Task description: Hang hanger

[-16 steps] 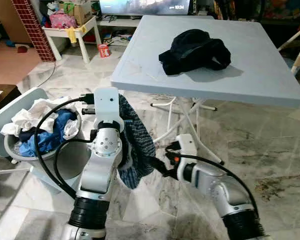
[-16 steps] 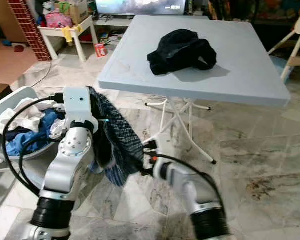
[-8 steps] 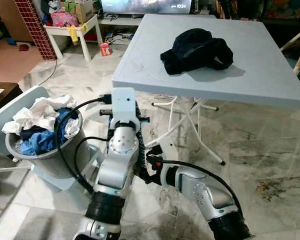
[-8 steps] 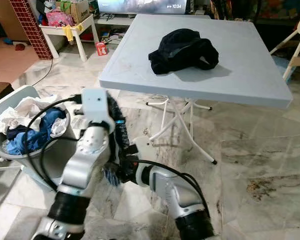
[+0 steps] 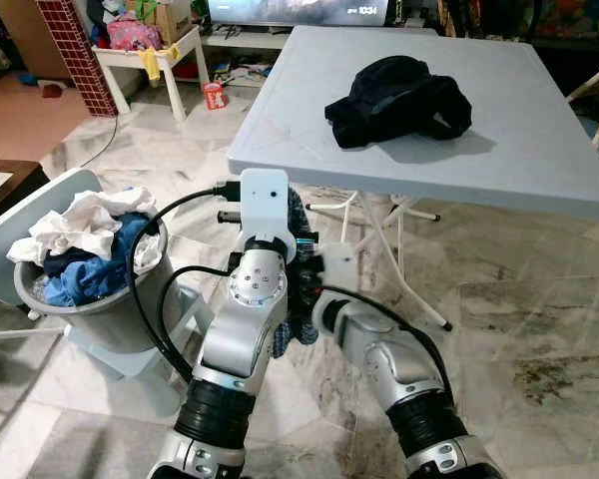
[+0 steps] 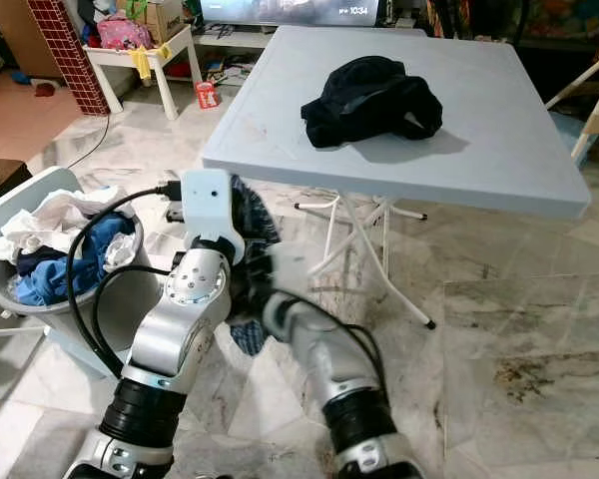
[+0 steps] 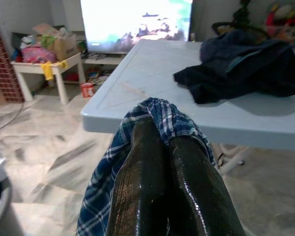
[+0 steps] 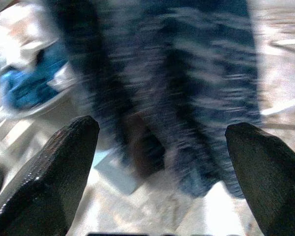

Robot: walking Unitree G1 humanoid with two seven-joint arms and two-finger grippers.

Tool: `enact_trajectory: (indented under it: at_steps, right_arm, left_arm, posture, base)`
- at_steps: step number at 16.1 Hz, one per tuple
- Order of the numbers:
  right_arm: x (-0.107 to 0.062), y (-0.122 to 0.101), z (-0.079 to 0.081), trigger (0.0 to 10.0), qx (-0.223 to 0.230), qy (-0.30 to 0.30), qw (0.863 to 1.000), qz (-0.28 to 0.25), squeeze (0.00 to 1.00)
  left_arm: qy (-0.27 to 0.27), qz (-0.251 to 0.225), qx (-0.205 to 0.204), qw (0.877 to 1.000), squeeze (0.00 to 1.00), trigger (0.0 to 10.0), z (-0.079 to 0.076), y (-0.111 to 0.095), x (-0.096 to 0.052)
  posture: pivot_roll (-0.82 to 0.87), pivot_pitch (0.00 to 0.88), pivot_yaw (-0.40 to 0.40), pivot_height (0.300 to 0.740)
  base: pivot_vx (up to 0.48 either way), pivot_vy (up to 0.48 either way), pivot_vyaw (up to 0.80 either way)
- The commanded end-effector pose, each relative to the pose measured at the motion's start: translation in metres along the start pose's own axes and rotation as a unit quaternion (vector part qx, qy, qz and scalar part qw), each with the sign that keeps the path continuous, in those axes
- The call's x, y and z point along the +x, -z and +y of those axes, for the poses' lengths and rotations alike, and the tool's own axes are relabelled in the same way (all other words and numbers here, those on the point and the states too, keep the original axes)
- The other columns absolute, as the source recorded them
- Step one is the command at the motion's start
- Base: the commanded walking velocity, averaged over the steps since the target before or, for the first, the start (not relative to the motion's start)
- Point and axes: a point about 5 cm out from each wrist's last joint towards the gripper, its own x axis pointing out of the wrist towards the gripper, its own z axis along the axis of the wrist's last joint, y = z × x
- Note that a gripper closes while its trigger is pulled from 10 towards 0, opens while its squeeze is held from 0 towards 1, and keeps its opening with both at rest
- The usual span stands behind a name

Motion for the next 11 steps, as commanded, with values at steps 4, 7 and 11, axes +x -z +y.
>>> enact_trajectory:
  at_steps: [4,7,11]
  right_arm:
    - [0.013,0.01,0.014,10.0,0.04,0.049,0.998,0.001,0.0]
    - [0.016,0.011,0.028,10.0,0.057,0.032,0.998,0.003,0.0]
    - [0.019,0.021,0.029,4.7,0.055,0.03,0.998,0.028,0.0]
  left_arm:
    - [0.02,-0.011,-0.039,0.999,0.0,10.0,-0.018,-0.012,-0.005]
    - [0.021,-0.014,-0.039,0.999,0.0,10.0,-0.02,-0.014,-0.004]
    - [0.014,-0.014,-0.046,0.999,0.0,10.0,-0.02,-0.018,-0.002]
  posture:
    - [0.04,0.081,0.033,0.74]
    - [0.05,0.081,0.036,0.74]
    - [0.05,0.081,0.038,0.74]
  base:
    - [0.0,0.0,0.0]
    - [0.0,0.0,0.0]
    - [0.0,0.0,0.0]
